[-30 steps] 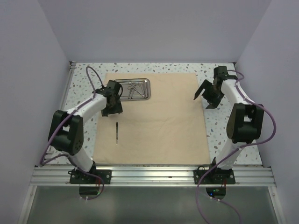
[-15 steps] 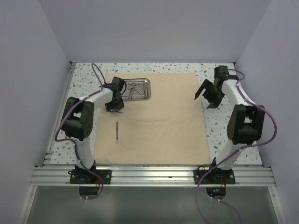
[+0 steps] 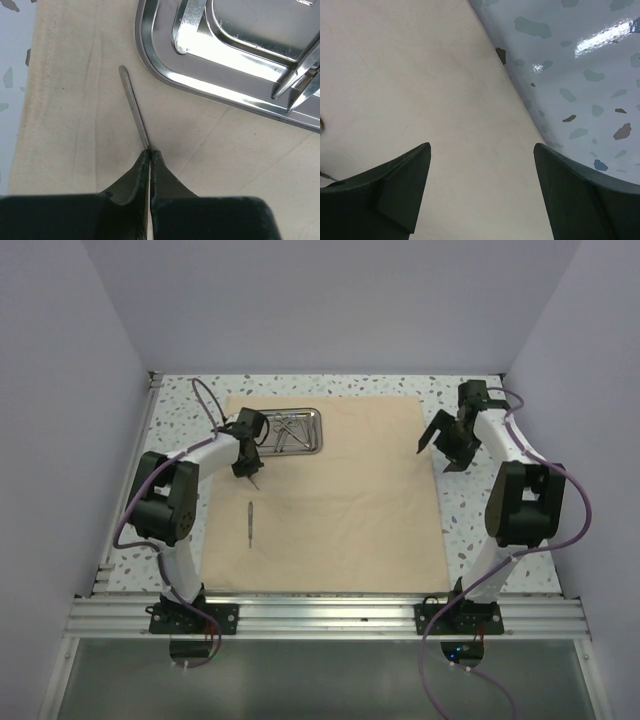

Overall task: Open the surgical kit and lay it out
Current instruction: Pick up the medical item from the surgical kit.

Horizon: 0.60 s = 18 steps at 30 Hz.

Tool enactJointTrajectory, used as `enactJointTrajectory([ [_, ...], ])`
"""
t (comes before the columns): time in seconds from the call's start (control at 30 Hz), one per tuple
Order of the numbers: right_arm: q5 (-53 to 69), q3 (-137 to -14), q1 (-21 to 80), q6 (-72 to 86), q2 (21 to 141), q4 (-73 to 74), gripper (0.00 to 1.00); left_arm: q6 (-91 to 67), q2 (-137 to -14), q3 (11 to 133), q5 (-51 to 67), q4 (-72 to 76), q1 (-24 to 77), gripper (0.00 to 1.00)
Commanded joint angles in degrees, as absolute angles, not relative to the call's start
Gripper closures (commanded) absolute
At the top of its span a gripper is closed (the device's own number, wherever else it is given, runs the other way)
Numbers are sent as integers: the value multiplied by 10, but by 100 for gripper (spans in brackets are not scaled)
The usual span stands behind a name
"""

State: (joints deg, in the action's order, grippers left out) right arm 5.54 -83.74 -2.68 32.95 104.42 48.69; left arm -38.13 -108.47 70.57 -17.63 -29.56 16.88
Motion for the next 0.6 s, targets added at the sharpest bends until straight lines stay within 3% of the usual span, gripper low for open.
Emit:
enactJointTrajectory([
  [0.0,61,-862,-27,321,1056,490,12,-373,-1108,665,-175,-332,163,100],
  [0.57,72,-872,-27,326,1062,489,12,-340,-1038,767,-222,-393,163,100],
])
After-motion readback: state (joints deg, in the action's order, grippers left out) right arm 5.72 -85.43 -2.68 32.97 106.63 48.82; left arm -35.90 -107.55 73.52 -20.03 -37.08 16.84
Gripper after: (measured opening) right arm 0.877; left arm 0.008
